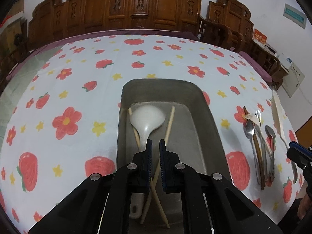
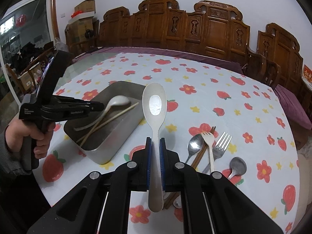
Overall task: Organize utensils
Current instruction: 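Lower the white ladle into the metal tray and open the left tool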
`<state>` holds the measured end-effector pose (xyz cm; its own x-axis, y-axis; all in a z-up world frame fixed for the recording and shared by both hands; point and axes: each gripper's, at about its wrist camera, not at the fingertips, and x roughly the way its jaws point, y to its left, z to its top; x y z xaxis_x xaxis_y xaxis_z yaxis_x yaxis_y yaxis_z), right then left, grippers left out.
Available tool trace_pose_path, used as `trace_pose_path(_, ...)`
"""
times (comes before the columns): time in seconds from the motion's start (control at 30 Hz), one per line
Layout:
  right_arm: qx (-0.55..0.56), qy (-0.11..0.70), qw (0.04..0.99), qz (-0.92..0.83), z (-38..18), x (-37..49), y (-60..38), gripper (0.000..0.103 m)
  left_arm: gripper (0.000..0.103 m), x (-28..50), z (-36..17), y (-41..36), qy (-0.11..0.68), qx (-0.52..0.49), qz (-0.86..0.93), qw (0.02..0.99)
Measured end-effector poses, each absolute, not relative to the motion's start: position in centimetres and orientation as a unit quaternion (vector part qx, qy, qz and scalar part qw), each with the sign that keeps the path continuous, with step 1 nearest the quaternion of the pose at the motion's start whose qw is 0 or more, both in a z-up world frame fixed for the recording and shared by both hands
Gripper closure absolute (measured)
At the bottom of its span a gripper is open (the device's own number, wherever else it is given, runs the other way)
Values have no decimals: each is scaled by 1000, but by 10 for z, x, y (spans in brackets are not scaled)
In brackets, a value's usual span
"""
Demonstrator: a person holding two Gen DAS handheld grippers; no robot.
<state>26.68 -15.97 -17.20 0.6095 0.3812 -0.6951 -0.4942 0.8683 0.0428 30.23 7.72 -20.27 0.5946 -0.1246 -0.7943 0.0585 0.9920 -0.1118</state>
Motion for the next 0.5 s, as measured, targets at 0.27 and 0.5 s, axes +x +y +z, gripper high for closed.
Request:
trace_pose_path(0.27,-64,370,889,262,-166,270,-132,94,96,293,-178,94,421,-44,-49,905)
trace_pose_path(0.5,-66,377,881,280,-164,275,-100,94,95,285,-158,115,401,-39,-37,914)
